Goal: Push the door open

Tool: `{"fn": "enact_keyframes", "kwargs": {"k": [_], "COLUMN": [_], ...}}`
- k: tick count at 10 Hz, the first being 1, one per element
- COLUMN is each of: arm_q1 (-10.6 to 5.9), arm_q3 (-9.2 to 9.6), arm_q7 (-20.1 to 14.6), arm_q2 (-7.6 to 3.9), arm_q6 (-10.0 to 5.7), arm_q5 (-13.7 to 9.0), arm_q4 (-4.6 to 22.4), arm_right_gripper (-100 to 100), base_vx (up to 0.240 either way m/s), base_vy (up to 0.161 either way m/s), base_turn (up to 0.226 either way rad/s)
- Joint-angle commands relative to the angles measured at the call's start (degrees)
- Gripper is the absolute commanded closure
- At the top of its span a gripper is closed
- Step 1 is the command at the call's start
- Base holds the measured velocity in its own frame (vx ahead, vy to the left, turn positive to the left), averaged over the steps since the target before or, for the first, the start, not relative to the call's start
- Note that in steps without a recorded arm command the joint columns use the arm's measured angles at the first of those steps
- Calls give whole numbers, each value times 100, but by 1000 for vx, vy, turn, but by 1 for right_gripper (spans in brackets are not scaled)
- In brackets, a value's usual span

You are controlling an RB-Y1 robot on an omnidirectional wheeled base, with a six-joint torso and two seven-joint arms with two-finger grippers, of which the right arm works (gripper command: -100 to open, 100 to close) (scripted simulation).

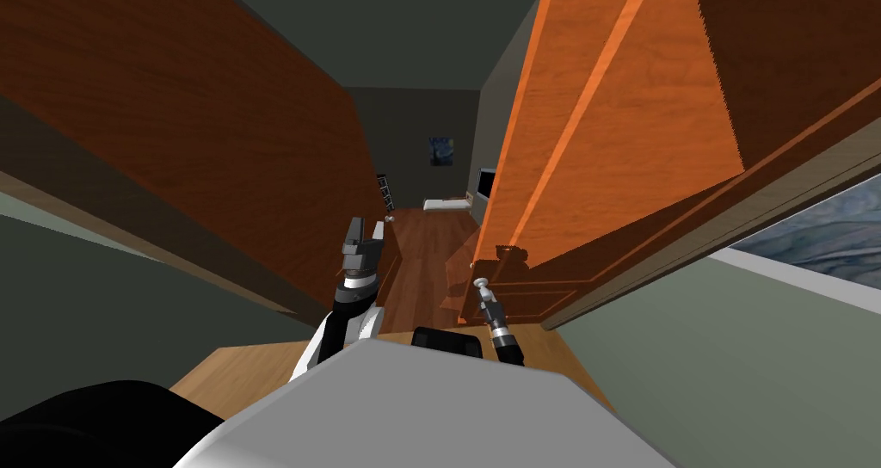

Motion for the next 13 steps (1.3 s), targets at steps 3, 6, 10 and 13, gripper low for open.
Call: {"fn": "enact_keyframes", "kwargs": {"k": [3,6,10,13], "arm_q1": [-169,-208,-251,-296], "arm_q3": [-72,-64,-55,-45], "arm_q7": [-623,-1017,-1516,-1969], "arm_q2": [-113,-160,-203,-243], "arm_q6": [-114,-139,-165,-194], "arm_q5": [-415,-648,-903,-1174], "arm_q4": [114,146,182,220], "arm_right_gripper": [100,100,100,100], "base_vx": [45,38,36,43], "base_vy": [8,6,0,-2], "base_turn": [52,37,30,36]}}
